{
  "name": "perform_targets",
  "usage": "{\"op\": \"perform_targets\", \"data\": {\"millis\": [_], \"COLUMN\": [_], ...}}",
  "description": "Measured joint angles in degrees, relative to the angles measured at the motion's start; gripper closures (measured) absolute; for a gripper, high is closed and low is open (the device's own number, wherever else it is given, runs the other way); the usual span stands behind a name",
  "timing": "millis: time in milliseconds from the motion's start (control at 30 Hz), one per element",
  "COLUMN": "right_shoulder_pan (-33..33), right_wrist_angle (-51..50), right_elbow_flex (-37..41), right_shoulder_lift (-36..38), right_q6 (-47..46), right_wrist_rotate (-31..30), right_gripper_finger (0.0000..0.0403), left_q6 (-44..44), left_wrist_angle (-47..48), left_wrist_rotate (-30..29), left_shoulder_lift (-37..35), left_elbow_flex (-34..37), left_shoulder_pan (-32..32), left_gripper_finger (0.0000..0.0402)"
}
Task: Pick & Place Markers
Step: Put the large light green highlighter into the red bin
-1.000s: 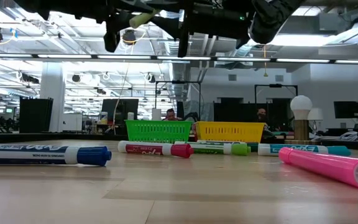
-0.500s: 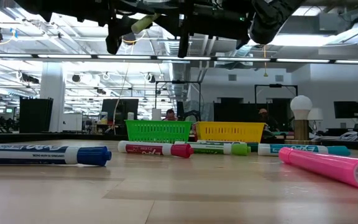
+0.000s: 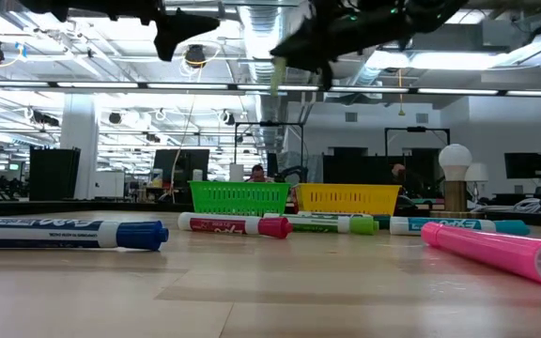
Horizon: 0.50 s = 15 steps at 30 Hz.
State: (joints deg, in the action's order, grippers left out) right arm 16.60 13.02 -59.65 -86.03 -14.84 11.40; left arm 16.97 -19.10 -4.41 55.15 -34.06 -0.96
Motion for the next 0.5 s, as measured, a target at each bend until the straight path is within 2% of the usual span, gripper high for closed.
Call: {"op": "perform_targets", "data": {"millis": [267, 400, 500], "right_shoulder_pan": [10.84, 15.52, 17.56], "right_wrist_angle": [-20.93, -32.97, -40.38], "right_elbow_flex": [-0.71, -5.98, -10.91], "right_shoulder_lift": [8.30, 7.82, 4.86], "right_q6": [9.20, 15.11, 20.05], "right_wrist_rotate": [-0.33, -0.17, -0.17], "right_gripper_finger": [0.0351, 0.0351, 0.0351], "left_q6": [-0.68, -1.77, -2.10], "left_wrist_angle": [1.62, 3.52, 4.33], "left_wrist_rotate": [-0.33, -0.50, -0.50], "left_shoulder_lift": [-0.69, -0.72, -0.73], "left_elbow_flex": [0.00, 0.02, 0.07], "left_shoulder_pan": [-2.91, -4.42, -5.29], "left_gripper_finger": [0.0143, 0.0143, 0.0142]}}
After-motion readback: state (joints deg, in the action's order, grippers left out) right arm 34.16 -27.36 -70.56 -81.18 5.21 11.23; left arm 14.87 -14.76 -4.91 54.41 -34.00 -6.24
